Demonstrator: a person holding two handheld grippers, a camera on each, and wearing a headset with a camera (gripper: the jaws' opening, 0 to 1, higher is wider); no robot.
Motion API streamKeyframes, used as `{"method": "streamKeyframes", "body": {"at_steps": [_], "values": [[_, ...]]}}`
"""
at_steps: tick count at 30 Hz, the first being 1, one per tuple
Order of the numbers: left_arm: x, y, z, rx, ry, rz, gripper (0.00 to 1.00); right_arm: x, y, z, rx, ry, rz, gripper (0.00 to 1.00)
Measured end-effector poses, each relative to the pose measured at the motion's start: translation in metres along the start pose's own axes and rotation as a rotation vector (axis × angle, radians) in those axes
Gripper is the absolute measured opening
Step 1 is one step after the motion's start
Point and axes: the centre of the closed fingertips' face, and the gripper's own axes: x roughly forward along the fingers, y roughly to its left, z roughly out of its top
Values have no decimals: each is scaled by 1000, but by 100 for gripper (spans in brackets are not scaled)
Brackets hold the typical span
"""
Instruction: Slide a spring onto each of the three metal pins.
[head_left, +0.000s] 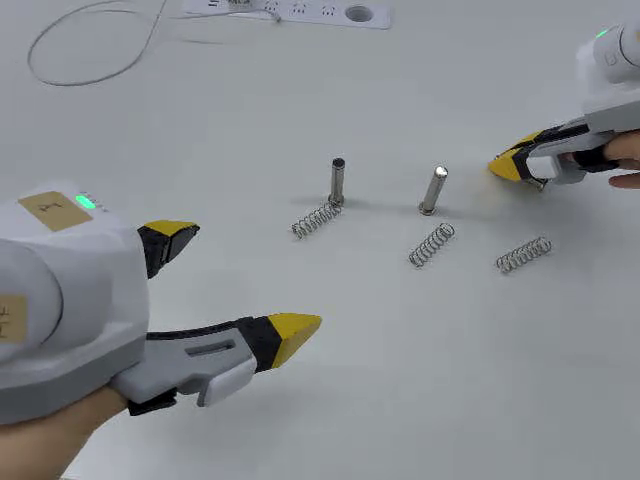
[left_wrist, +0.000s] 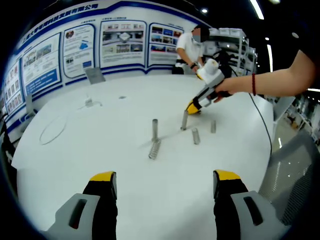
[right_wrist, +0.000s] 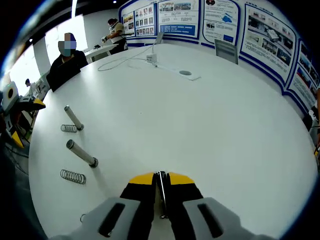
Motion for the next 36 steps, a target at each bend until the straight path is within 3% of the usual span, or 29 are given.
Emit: {"method": "streamKeyframes", "body": {"at_steps": [17, 36], "values": [[-2, 3, 0, -21, -9, 9, 80, -4, -2, 5, 18, -6, -30, 9], [-6, -2, 9, 0, -30, 7, 80, -40, 17, 7, 22, -66, -61, 8]]}}
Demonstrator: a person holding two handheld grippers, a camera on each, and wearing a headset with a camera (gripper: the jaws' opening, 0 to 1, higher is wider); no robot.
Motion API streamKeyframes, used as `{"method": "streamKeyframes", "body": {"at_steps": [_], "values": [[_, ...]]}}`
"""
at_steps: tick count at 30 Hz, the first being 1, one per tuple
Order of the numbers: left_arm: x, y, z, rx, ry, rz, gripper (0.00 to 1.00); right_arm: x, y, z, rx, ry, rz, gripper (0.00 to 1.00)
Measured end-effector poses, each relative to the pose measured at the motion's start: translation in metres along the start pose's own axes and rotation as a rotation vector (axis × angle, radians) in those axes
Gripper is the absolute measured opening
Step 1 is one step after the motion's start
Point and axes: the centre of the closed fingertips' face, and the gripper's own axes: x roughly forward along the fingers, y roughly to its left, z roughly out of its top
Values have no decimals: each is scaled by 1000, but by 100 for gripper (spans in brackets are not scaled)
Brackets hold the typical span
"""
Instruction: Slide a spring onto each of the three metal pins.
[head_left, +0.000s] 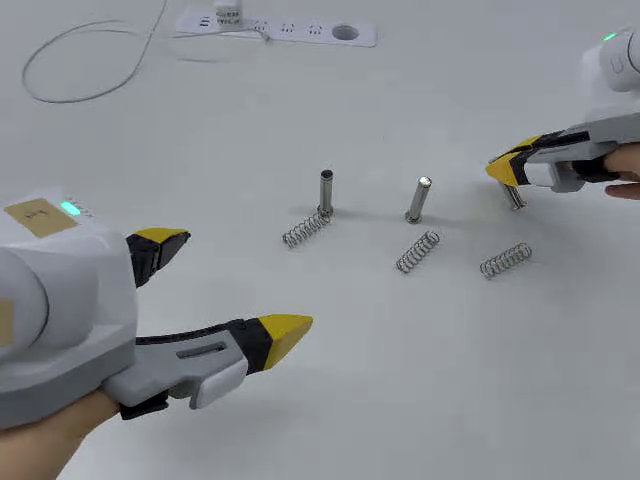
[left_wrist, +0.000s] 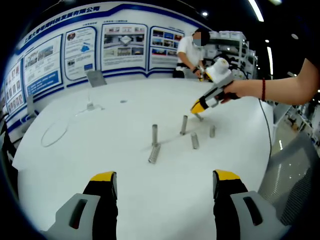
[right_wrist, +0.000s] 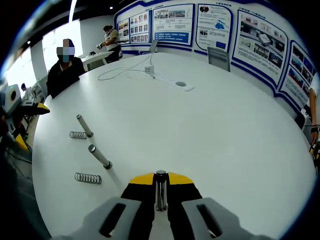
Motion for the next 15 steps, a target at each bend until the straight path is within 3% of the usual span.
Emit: {"method": "streamKeyframes", "body": {"at_steps": [6, 15], "values": [[0, -2, 3, -14, -22, -9, 80, -9, 7, 1, 0, -8, -6, 8], [-1, -3, 4, -1, -17, -13, 80, -22, 18, 0, 16, -25, -17, 8]]}}
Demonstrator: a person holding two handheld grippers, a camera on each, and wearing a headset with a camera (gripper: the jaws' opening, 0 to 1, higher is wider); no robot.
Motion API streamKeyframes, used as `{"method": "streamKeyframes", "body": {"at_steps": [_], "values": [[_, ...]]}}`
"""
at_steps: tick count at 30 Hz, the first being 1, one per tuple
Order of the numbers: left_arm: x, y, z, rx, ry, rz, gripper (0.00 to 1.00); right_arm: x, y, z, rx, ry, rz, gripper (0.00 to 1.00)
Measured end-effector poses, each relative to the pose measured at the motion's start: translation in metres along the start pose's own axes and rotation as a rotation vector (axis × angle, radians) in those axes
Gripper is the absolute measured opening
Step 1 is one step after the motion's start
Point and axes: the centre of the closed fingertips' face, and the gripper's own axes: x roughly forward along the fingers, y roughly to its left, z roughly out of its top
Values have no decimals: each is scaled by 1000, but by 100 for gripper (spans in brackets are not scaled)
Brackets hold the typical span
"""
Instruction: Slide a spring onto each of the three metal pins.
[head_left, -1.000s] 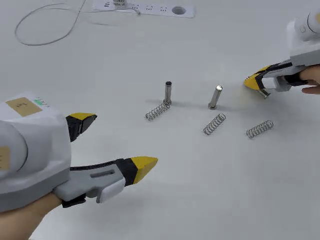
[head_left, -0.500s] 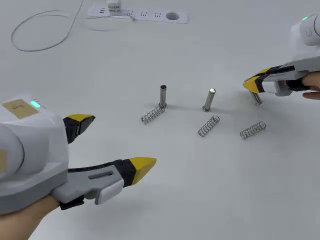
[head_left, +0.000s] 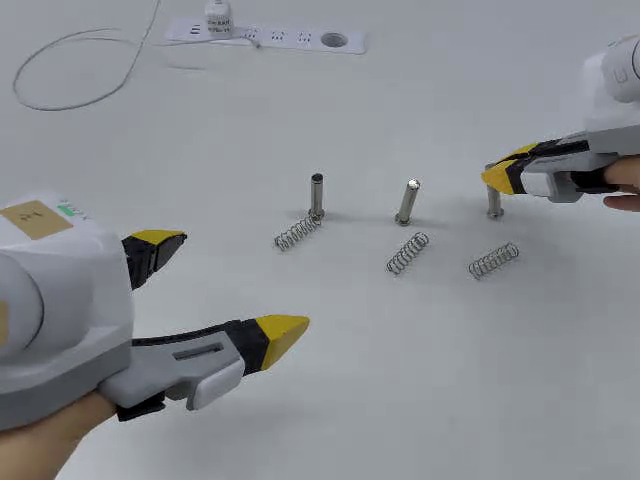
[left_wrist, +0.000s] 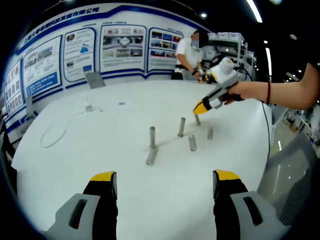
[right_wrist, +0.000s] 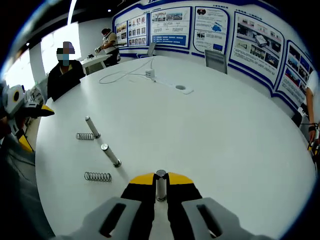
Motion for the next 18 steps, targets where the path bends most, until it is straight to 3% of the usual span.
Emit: {"method": "streamKeyframes", "body": {"at_steps": [8, 18], "values": [[-1, -1, 6, 0, -25, -2, 80, -6, -1, -4, 19, 4, -15, 8], [0, -3, 5, 14, -17, -3, 79, -14, 0, -8, 49, 11, -27, 8]]}}
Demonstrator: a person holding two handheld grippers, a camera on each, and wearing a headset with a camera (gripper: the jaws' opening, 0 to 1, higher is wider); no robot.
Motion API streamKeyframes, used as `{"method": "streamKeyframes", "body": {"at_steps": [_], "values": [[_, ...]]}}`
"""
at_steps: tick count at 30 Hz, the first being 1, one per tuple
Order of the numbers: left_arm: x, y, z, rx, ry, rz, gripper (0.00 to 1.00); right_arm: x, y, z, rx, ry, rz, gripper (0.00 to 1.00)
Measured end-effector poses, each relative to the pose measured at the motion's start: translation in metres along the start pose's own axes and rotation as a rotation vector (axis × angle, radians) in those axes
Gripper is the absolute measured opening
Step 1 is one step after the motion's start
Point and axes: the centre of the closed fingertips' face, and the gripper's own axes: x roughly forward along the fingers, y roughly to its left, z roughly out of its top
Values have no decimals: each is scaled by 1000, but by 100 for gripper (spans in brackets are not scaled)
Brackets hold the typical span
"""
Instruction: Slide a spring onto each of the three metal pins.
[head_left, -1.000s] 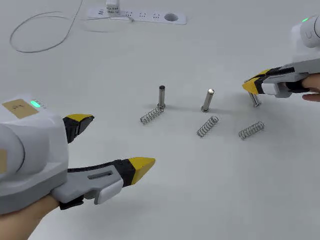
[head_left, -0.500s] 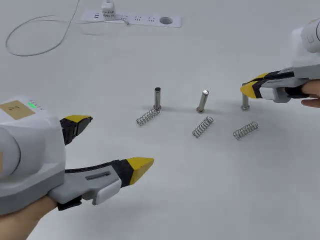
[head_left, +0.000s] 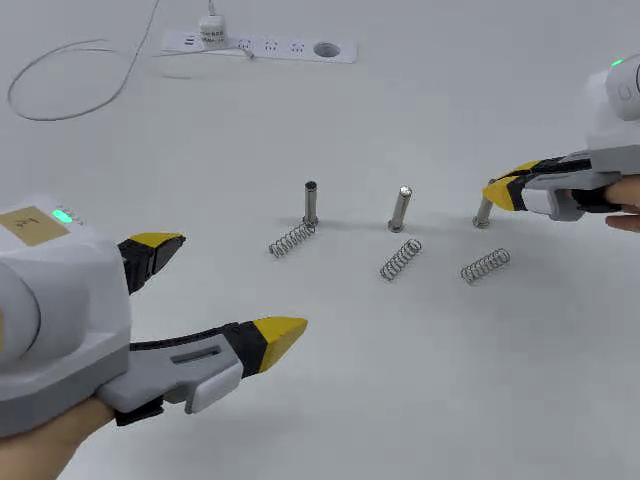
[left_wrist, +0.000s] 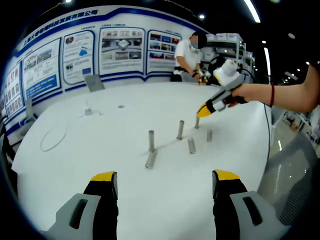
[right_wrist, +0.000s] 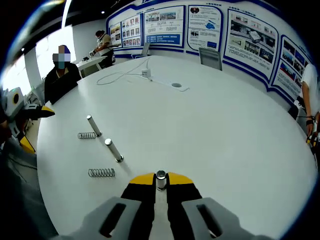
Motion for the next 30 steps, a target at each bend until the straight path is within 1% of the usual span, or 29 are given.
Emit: {"method": "streamKeyframes", "body": {"at_steps": [6, 7, 14, 24, 30], "values": [[0, 0, 0, 2, 2, -2, 79, -1, 3, -1, 9, 1, 4, 8], [0, 0, 0, 3, 3, -1, 79, 1, 1, -1, 9, 0, 4, 8], [0, 0, -1, 5, 8, 1, 79, 3, 1, 1, 8, -1, 10, 8], [0, -3, -1, 9, 6, -3, 78, 3, 2, -5, -3, 20, 17, 8], [-1, -3, -1, 12, 6, -3, 78, 5, -1, -7, 2, 25, 20, 9]]}}
